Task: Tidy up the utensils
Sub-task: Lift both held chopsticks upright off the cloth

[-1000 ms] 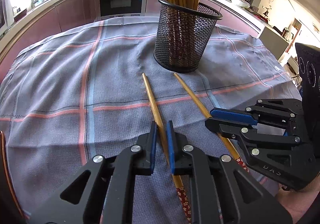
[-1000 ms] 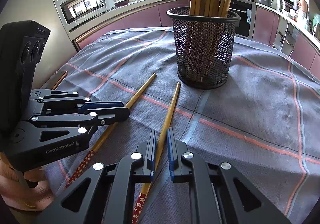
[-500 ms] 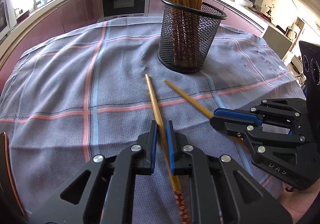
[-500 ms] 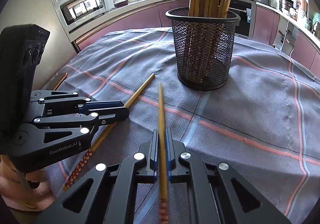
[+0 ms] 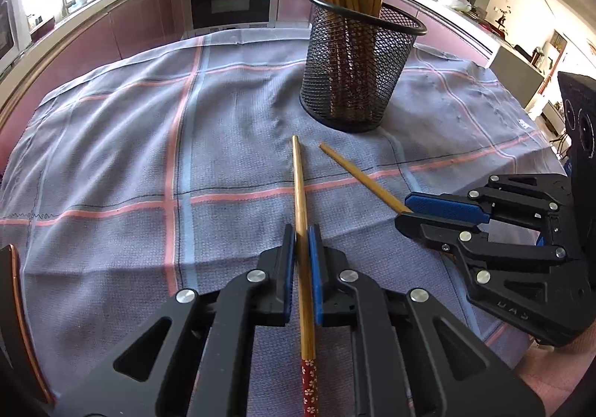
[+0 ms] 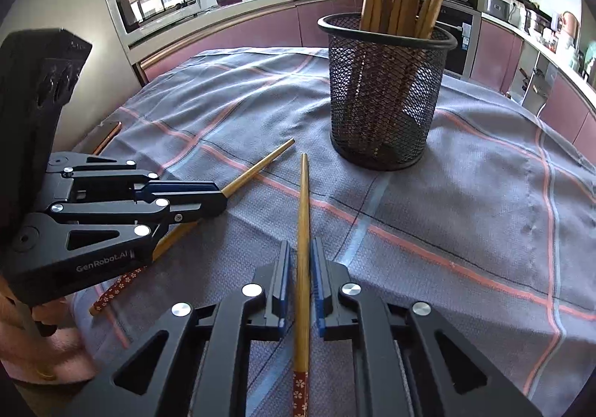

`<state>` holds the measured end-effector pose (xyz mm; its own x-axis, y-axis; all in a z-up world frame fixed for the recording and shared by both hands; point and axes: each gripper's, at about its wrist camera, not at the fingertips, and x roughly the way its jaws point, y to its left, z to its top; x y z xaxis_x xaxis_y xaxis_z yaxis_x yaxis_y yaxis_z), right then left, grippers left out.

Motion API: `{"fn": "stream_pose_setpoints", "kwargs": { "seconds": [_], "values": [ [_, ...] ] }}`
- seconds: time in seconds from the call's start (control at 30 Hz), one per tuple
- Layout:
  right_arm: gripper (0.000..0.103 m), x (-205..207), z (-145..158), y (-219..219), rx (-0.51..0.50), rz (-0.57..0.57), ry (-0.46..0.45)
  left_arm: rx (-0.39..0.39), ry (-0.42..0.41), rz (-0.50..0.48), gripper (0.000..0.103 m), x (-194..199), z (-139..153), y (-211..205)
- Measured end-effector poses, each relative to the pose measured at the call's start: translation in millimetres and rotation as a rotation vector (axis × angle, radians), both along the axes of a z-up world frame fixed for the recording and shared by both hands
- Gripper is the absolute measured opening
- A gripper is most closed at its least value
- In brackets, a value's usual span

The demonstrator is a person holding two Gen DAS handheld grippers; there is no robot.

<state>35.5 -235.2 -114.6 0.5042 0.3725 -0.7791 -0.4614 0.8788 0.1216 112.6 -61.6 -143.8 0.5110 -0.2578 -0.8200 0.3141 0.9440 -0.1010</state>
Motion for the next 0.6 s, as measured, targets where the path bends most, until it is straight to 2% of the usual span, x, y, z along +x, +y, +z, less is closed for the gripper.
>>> {"fn": "stream_pose_setpoints", "kwargs": {
  "seconds": [0.2, 0.23, 0.27, 0.6],
  "values": [
    [0.011, 2.2, -0.5, 6.3, -0.033, 0.012, -0.02, 0.028, -0.007, -0.016, 0.01, 1.0, 0.0, -3.8],
    [0.006, 2.4, -0.5, 5.9, -0.026, 0.012, -0.017, 0.027, -0.007, -0.014, 0.009, 1.0, 0.1, -3.8],
    [0.005, 2.6, -0.4, 5.2, -0.014, 0.014, -0.012, 0.026, -0.007, -0.013, 0.008, 0.8, -0.2, -4.2],
    [0.005, -2.0, 7.1, -4.6, 0.071, 0.011, -0.007, -0.028, -0.002, 0.004, 0.008, -1.3, 3.9, 2.4]
  ]
}}
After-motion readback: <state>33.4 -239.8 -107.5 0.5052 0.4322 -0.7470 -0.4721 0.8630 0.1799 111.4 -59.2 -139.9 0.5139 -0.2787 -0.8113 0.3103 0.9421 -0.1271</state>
